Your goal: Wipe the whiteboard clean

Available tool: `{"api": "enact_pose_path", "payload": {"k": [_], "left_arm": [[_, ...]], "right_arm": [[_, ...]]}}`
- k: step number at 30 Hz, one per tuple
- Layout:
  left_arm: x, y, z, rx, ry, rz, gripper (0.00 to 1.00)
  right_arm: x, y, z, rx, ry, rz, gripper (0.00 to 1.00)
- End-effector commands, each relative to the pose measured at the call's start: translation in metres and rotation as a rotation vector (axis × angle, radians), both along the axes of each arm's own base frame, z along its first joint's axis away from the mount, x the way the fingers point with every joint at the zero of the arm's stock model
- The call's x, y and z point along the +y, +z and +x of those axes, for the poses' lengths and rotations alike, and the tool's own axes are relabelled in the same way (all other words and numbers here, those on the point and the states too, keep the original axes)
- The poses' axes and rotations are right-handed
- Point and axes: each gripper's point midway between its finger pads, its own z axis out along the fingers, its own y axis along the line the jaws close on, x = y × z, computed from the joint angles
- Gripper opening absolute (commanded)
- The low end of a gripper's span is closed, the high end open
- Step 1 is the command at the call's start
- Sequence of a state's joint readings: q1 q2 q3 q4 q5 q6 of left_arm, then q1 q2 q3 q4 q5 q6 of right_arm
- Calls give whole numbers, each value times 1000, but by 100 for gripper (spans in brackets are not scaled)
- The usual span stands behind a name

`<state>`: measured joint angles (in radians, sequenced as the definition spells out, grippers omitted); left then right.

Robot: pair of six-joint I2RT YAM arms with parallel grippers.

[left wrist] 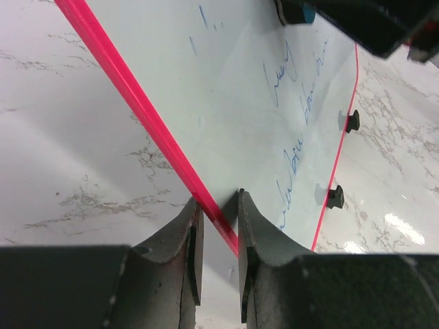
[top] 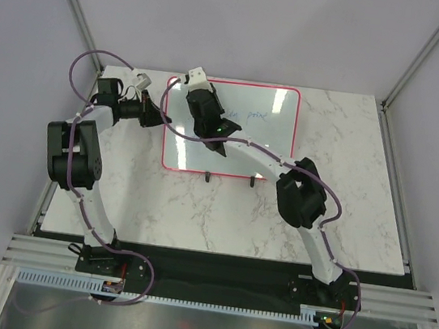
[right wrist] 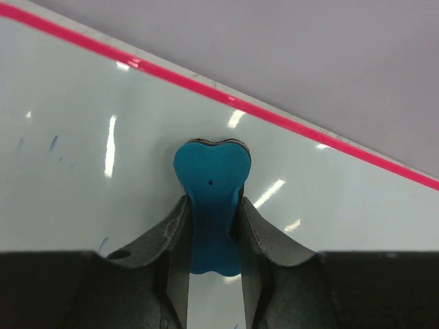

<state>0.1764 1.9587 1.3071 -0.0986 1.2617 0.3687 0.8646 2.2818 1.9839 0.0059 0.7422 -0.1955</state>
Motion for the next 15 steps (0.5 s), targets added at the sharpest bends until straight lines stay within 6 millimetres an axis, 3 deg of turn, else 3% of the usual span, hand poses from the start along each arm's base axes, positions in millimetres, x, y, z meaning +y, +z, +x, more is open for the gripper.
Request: {"api": "enact_pose_path", "payload": {"k": [1, 2, 3, 4, 5, 6, 9, 12, 13, 15], "left_arm": [[-4, 10, 8, -194, -16, 106, 2], [-4, 11, 9, -201, -13, 112, 2], [-4, 11, 9, -203, -13, 115, 2], [-5, 11, 9, -204, -11, 119, 2], [-5, 11, 9, -204, -9, 122, 2], [-6, 12, 9, -207, -11, 122, 2], [-8, 14, 9, -215, -13, 128, 2], [-7, 13, 11, -219, -5, 141, 2], [-7, 12, 11, -216, 1, 146, 2], [-7, 14, 11, -226, 0, 151, 2]], "right_arm": [[-12, 13, 9, -2, -40, 90, 0], [7, 25, 9, -12, 21, 136, 0], [23, 11, 8, 1, 56, 123, 0], [43, 10, 0, -1, 99, 120, 0], [57, 25, 0, -31, 125, 132, 0], [75, 6, -4, -13, 161, 117, 0], [102, 3, -10, -12, 227, 154, 0], [101, 9, -12, -27, 216, 158, 0], [91, 3, -10, -25, 177, 130, 0], [80, 18, -8, -65, 140, 130, 0]]}}
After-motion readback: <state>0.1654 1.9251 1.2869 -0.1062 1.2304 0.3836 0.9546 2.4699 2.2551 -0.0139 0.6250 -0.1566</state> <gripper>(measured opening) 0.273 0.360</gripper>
